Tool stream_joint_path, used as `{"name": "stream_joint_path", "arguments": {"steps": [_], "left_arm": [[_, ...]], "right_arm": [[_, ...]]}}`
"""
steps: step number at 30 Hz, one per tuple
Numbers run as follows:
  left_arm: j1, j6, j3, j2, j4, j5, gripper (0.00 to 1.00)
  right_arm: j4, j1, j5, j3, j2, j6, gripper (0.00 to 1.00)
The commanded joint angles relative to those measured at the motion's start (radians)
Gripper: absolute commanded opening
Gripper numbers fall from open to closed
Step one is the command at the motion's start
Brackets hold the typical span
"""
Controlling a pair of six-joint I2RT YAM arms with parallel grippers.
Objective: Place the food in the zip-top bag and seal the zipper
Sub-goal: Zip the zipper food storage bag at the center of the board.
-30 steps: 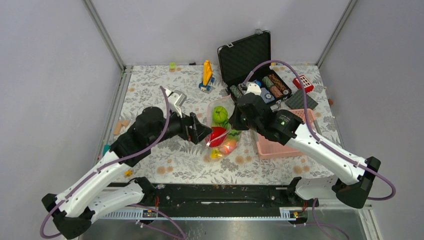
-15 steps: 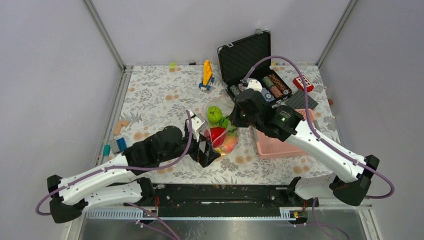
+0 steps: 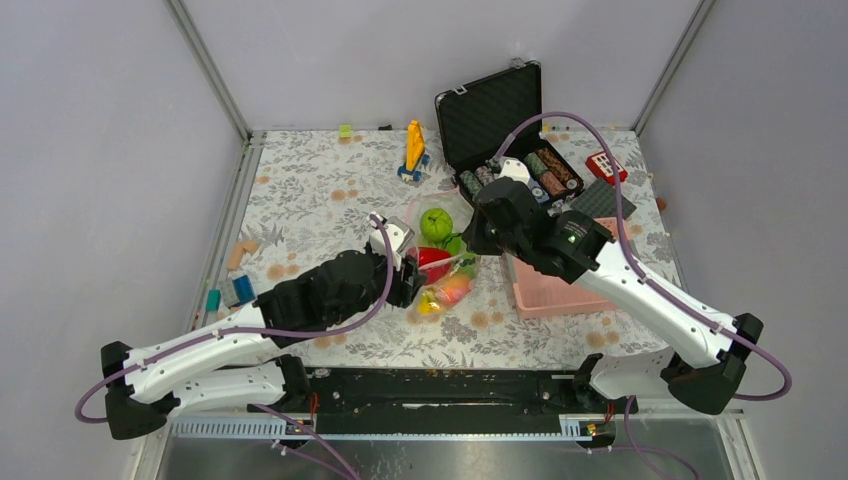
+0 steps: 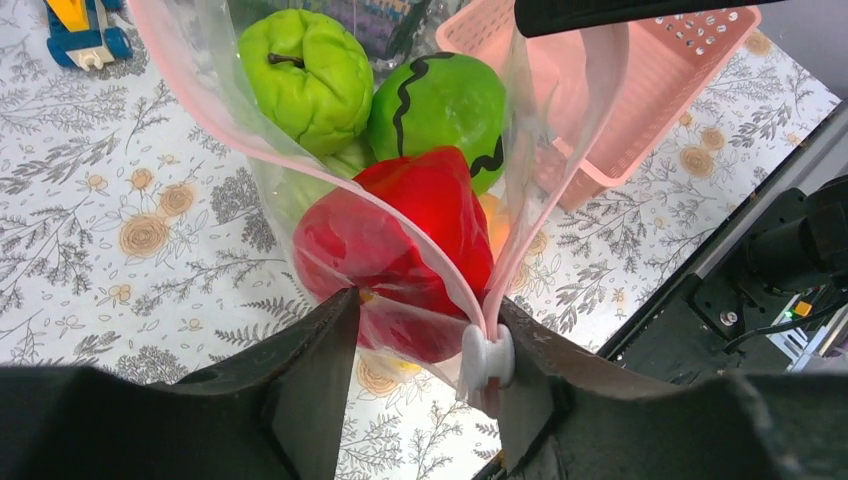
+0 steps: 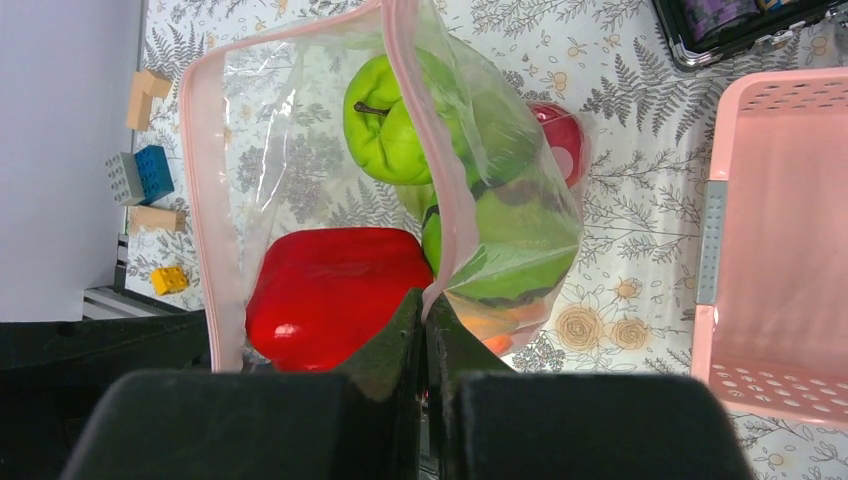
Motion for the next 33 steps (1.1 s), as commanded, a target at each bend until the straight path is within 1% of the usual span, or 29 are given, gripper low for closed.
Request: {"name": "stream_joint_path", "arguments": {"steps": [1,2,4,5,6,9,11,12,14,16,19,20,21,24,26,29,32,33], "left_arm": [[-0.005,0.046,0.045,-0.007,0.091,-0.02,0.43],[-0.005,0.055,0.046,0.0,0.095,-0.017,0.37],[-0.005,0.063,0.052,0.012,0.101,-0.017,0.19],[-0.005,0.066,0.054,0.016,0.1,-0.018,0.08],[-0.005,0.07,0.056,0.018,0.1,-0.017,0.0],[-0.005,0.103,0.056,0.008,0.107,0.02,0.0],[-0.006,0.126,0.051,-0.008,0.114,0.049,0.0],[-0.005,0.14,0.042,-0.02,0.126,0.064,0.0],[-0.006,0.172,0.01,-0.041,0.182,0.096,0.0],[-0.005,0.207,-0.015,-0.055,0.226,0.143,0.0],[-0.005,0.265,-0.02,-0.061,0.242,0.219,0.0],[-0.004,0.276,-0.018,-0.061,0.237,0.238,0.0],[-0.005,0.304,-0.016,-0.06,0.236,0.244,0.0],[-0.005,0.357,-0.007,-0.058,0.221,0.256,0.0],[-0.006,0.39,-0.004,-0.056,0.214,0.273,0.0],[-0.005,0.431,0.002,-0.054,0.201,0.314,0.0],[-0.003,0.444,0.022,-0.045,0.18,0.309,0.0],[-0.003,0.444,0.028,-0.041,0.175,0.3,0.0]], "right_arm": [[0.015,-0.01,0.025,0.002,-0.048,0.003,0.0],[0.015,-0.012,0.027,0.0,-0.05,0.003,0.0],[0.014,-0.014,0.026,-0.007,-0.056,0.002,0.0],[0.013,-0.016,0.026,-0.011,-0.058,-0.001,0.0],[0.013,-0.018,0.024,-0.016,-0.061,-0.004,0.0],[0.013,-0.026,0.019,-0.034,-0.085,-0.035,0.0],[0.009,-0.028,0.029,-0.052,-0.111,-0.075,0.03],[0.01,-0.028,0.027,-0.063,-0.124,-0.105,0.04],[0.014,-0.029,0.014,-0.082,-0.152,-0.176,0.14],[0.016,-0.029,-0.035,-0.09,-0.171,-0.296,0.27],[0.004,-0.029,-0.157,-0.089,-0.2,-0.517,0.57],[0.007,-0.029,-0.185,-0.093,-0.216,-0.549,0.64],[0.013,-0.029,-0.213,-0.101,-0.234,-0.624,0.72],[0.043,-0.029,-0.279,-0.127,-0.284,-0.82,0.9],[0.076,-0.029,-0.332,-0.148,-0.311,-0.964,0.99],[0.084,-0.029,-0.531,-0.161,-0.343,-1.186,1.0],[-0.012,-0.029,-0.741,-0.131,-0.332,-1.424,1.0],[-0.051,-0.029,-0.792,-0.11,-0.321,-1.48,1.0]]}}
